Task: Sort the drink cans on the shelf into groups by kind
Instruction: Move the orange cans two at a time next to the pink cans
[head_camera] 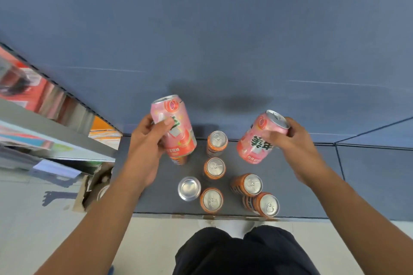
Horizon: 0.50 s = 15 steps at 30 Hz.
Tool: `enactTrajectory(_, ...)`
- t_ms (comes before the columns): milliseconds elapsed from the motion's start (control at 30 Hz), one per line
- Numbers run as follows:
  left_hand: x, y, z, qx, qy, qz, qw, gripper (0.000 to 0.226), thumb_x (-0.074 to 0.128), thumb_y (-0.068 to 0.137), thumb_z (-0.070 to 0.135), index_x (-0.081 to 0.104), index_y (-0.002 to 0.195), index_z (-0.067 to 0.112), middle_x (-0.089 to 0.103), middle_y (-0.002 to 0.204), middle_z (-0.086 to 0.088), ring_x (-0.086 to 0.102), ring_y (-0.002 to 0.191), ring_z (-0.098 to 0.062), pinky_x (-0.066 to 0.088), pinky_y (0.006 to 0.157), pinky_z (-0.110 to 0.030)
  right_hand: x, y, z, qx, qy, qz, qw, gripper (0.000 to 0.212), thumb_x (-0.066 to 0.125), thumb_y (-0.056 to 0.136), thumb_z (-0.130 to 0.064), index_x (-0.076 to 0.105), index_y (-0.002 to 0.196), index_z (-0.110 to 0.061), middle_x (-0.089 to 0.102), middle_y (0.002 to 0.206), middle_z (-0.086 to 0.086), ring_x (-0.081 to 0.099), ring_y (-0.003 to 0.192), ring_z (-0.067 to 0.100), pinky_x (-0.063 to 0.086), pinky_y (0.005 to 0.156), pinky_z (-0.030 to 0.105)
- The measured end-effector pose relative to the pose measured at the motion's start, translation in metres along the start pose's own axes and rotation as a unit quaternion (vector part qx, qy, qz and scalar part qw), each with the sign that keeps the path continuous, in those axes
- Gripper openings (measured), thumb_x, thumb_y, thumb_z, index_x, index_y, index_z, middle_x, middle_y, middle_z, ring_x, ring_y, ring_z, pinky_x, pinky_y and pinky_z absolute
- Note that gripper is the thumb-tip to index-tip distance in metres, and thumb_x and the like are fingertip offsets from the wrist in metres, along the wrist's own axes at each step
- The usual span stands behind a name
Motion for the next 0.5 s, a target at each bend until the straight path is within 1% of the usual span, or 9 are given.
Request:
enactTrajectory(67, 0.03, -0.008, -0.007, -0.033, -0.016, -0.039, 0.999, 0.04, 0.071, 0.075, 0.031, 0.064, 0.112, 0.017, 0.073, 0.099, -0.002, 0.071, 0.084, -0.016, 0.055, 0.07, -0.035, -0.004, -0.009, 0.005, 0.024, 0.086, 0.006, 0.996, 0.062, 0.076, 0.062, -0.042, 0.062, 0.117, -0.017, 0.074, 0.105, 0.006, 0.072, 0.097, 0.019, 0.057, 0.087, 0.039)
enactTrajectory(100, 0.045, -0.012, -0.011, -0.05, -0.014, -0.059, 0.997, 0.04, 0.074, 0.075, 0.032, 0.064, 0.111, 0.018, 0.074, 0.1, -0.003, 0.071, 0.084, -0.018, 0.054, 0.067, -0.034, -0.005, -0.014, 0.007, 0.04, 0.127, 0.006, 0.991, 0.064, 0.076, 0.069, -0.047, 0.06, 0.122, -0.015, 0.073, 0.11, 0.011, 0.071, 0.102, 0.025, 0.056, 0.091, 0.045)
enactTrajectory(133, 0.061, -0.017, -0.015, -0.066, -0.012, -0.075, 0.995, 0.041, 0.077, 0.075, 0.032, 0.064, 0.111, 0.018, 0.074, 0.104, -0.006, 0.07, 0.086, -0.021, 0.055, 0.061, -0.033, -0.007, -0.02, 0.009, 0.055, 0.161, 0.008, 0.985, 0.066, 0.074, 0.076, -0.054, 0.058, 0.126, -0.013, 0.072, 0.114, 0.013, 0.07, 0.104, 0.028, 0.057, 0.091, 0.046)
enactTrajectory(200, 0.09, -0.027, -0.023, -0.092, -0.01, -0.104, 0.99, 0.044, 0.068, 0.075, 0.038, 0.063, 0.112, 0.015, 0.071, 0.111, -0.011, 0.068, 0.093, -0.026, 0.054, 0.052, -0.025, -0.015, -0.032, 0.009, 0.074, 0.21, 0.016, 0.975, 0.066, 0.058, 0.08, -0.062, 0.058, 0.127, -0.015, 0.072, 0.115, 0.012, 0.071, 0.104, 0.026, 0.059, 0.083, 0.04)
enactTrajectory(267, 0.117, -0.035, -0.031, -0.108, -0.011, -0.133, 0.985, 0.049, 0.064, 0.073, 0.039, 0.064, 0.114, 0.013, 0.073, 0.11, -0.009, 0.068, 0.098, -0.025, 0.06, 0.068, -0.032, -0.026, -0.042, 0.01, 0.081, 0.244, 0.011, 0.966, 0.06, 0.053, 0.079, -0.058, 0.059, 0.123, -0.017, 0.073, 0.111, 0.009, 0.071, 0.102, 0.023, 0.06, 0.077, 0.035)
enactTrajectory(333, 0.143, -0.043, -0.043, -0.131, -0.007, -0.16, 0.978, 0.052, 0.066, 0.071, 0.039, 0.064, 0.116, 0.014, 0.074, 0.108, -0.005, 0.071, 0.099, -0.019, 0.058, 0.086, -0.042, -0.039, -0.052, 0.012, 0.086, 0.266, 0.006, 0.96, 0.052, 0.067, 0.081, -0.044, 0.059, 0.123, -0.013, 0.073, 0.108, 0.009, 0.071, 0.099, 0.022, 0.061, 0.076, 0.035)
enactTrajectory(400, 0.169, -0.053, -0.056, -0.164, -0.007, -0.191, 0.968, 0.055, 0.073, 0.073, 0.037, 0.062, 0.122, 0.015, 0.073, 0.113, -0.006, 0.071, 0.102, -0.017, 0.057, 0.085, -0.041, -0.057, -0.062, 0.017, 0.083, 0.281, 0.004, 0.956, 0.056, 0.079, 0.076, -0.023, 0.057, 0.126, -0.008, 0.072, 0.106, 0.01, 0.071, 0.098, 0.024, 0.06, 0.078, 0.038)
enactTrajectory(467, 0.197, -0.064, -0.069, -0.19, -0.013, -0.228, 0.955, 0.064, 0.082, 0.071, 0.028, 0.058, 0.128, 0.013, 0.07, 0.12, -0.009, 0.069, 0.107, -0.019, 0.058, 0.082, -0.038, -0.08, -0.072, 0.021, 0.068, 0.286, 0.014, 0.956, 0.054, 0.073, 0.073, -0.018, 0.058, 0.123, -0.007, 0.072, 0.103, 0.01, 0.071, 0.096, 0.024, 0.059, 0.079, 0.04)
enactTrajectory(500, 0.211, -0.068, -0.074, -0.19, -0.011, -0.249, 0.949, 0.065, 0.08, 0.068, 0.024, 0.058, 0.128, 0.011, 0.07, 0.119, -0.009, 0.068, 0.106, -0.02, 0.058, 0.081, -0.037, -0.093, -0.077, 0.024, 0.059, 0.285, 0.029, 0.956, 0.052, 0.073, 0.073, -0.019, 0.059, 0.122, -0.008, 0.072, 0.103, 0.01, 0.071, 0.096, 0.025, 0.059, 0.078, 0.041)
Point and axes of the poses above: each hand's wrist, its own y-axis towards the middle knuckle, its own x-axis out of the palm, z = x × y, the point moved 9 cm from there along y, towards the middle knuckle
